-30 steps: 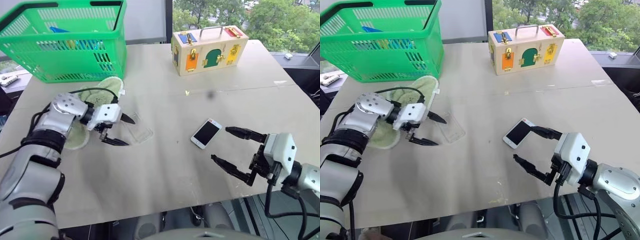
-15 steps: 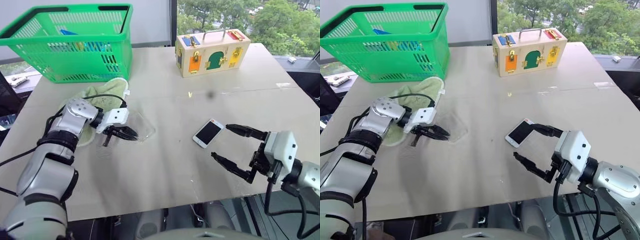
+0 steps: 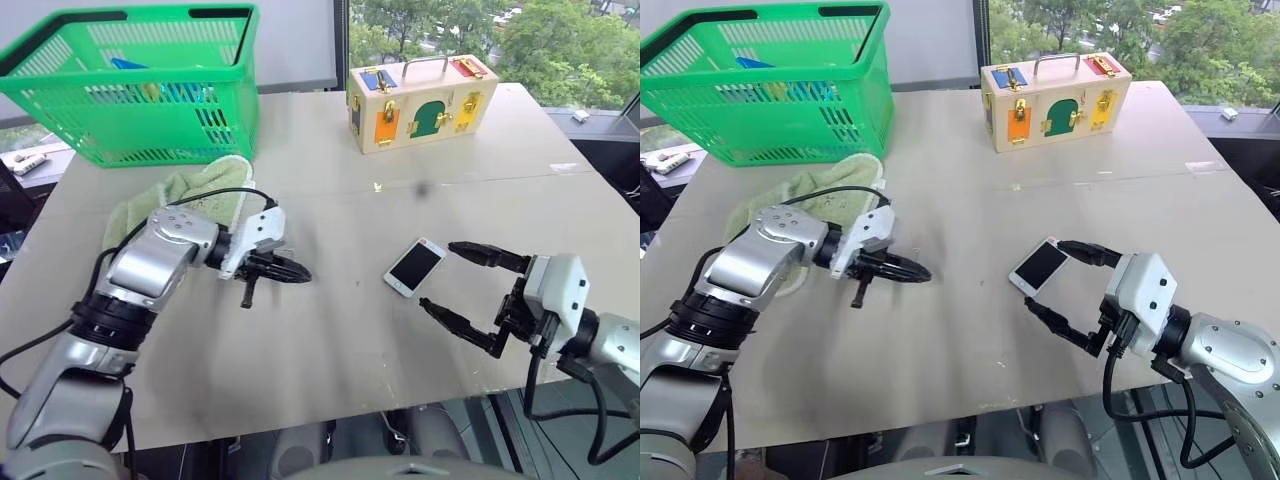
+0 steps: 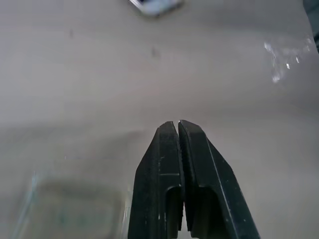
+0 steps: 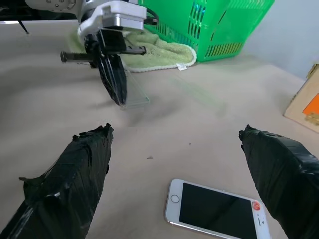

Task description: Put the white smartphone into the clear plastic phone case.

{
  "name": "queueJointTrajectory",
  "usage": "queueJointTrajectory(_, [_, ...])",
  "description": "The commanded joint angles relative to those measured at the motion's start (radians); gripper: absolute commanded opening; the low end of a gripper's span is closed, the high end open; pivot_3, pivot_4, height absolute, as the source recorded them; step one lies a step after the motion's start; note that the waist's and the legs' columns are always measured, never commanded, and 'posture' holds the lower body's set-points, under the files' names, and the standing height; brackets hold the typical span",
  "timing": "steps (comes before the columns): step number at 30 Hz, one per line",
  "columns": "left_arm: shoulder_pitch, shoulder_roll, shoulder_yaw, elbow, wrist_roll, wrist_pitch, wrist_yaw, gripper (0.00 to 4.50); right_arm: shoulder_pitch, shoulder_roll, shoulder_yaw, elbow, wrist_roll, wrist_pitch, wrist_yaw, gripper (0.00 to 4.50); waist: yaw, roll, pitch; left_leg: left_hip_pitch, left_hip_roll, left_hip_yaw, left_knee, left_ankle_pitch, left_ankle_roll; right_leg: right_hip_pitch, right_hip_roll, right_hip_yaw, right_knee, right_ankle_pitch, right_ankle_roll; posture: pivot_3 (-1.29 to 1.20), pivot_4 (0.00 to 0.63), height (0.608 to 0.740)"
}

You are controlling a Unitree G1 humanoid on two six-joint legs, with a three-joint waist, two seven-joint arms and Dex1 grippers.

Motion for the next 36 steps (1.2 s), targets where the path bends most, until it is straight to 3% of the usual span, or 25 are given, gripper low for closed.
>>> queueJointTrajectory(1, [-0.002, 0.032, 0.062, 0.058, 0.004, -0.058, -0.039, 0.31, 0.000, -0.010, -0.023, -0.020, 0.012, -0.005, 0.004, 4.50, -0.004, 0.000, 0.000, 0.001, -0.001, 0.001, 0.000, 0.000, 0.000, 0.000, 0.000, 0.000, 0.001, 0.000, 0.000, 0.00, 0.150, 0.740])
queueJointTrajectory(3, [0.003, 0.052, 0.063, 0.109, 0.029, -0.118, -0.067, 0.81, 0.002, -0.011, -0.024, -0.019, 0.012, -0.007, 0.006, 4.50, -0.004, 0.000, 0.000, 0.001, -0.001, 0.001, -0.001, 0.000, 0.000, -0.001, 0.001, 0.001, 0.001, 0.000, 0.000, 0.00, 0.150, 0.740])
queueJointTrajectory(6, [0.010, 0.068, 0.053, 0.187, 0.081, -0.192, -0.079, 2.12, 0.003, -0.010, -0.016, -0.017, 0.007, -0.010, 0.004, 4.50, 0.000, 0.000, 0.000, 0.001, -0.001, 0.001, -0.002, 0.000, 0.000, -0.001, 0.001, 0.000, 0.001, 0.000, -0.001, 0.00, 0.150, 0.740])
queueJointTrajectory(17, [-0.007, 0.066, 0.047, 0.485, 0.223, -0.471, -0.105, 2.12, 0.055, -0.054, -0.049, 0.009, 0.000, -0.035, 0.089, 4.50, 0.002, -0.001, 0.000, 0.000, -0.001, 0.001, -0.002, 0.000, 0.000, -0.001, -0.002, 0.000, 0.000, 0.000, -0.001, 0.00, 0.150, 0.740])
queueJointTrajectory(22, [-0.006, 0.044, 0.048, 0.524, 0.234, -0.516, -0.112, 0.04, 0.049, -0.055, -0.059, 0.008, 0.012, -0.031, 0.098, 4.50, 0.001, 0.000, 0.000, 0.001, 0.000, 0.001, -0.002, 0.000, 0.000, 0.000, -0.002, 0.000, 0.001, 0.000, -0.001, 0.00, 0.150, 0.740])
queueJointTrajectory(28, [-0.007, 0.013, 0.081, 0.444, 0.175, -0.448, -0.134, 0.04, 0.057, -0.055, -0.063, 0.005, 0.014, -0.030, 0.104, 4.50, 0.004, 0.000, 0.000, 0.001, 0.000, 0.001, -0.001, 0.000, 0.000, 0.000, -0.003, -0.001, 0.001, 0.000, -0.001, 0.00, 0.150, 0.740])
queueJointTrajectory(32, [-0.026, -0.034, 0.099, 0.255, 0.101, -0.212, -0.113, 0.04, 0.052, -0.053, -0.062, 0.004, 0.013, -0.027, 0.101, 4.50, 0.010, -0.001, 0.000, -0.001, -0.001, 0.001, -0.001, 0.000, 0.000, -0.001, -0.004, -0.001, 0.000, 0.000, -0.001, 0.00, 0.150, 0.740])
queueJointTrajectory(36, [-0.043, -0.075, 0.060, 0.127, 0.122, -0.105, -0.077, 0.04, 0.060, -0.057, -0.073, 0.001, 0.013, -0.028, 0.107, 4.50, 0.004, -0.003, 0.002, -0.001, -0.001, 0.001, -0.001, 0.000, 0.000, -0.001, -0.003, -0.001, 0.000, 0.000, -0.001, 0.00, 0.150, 0.740])
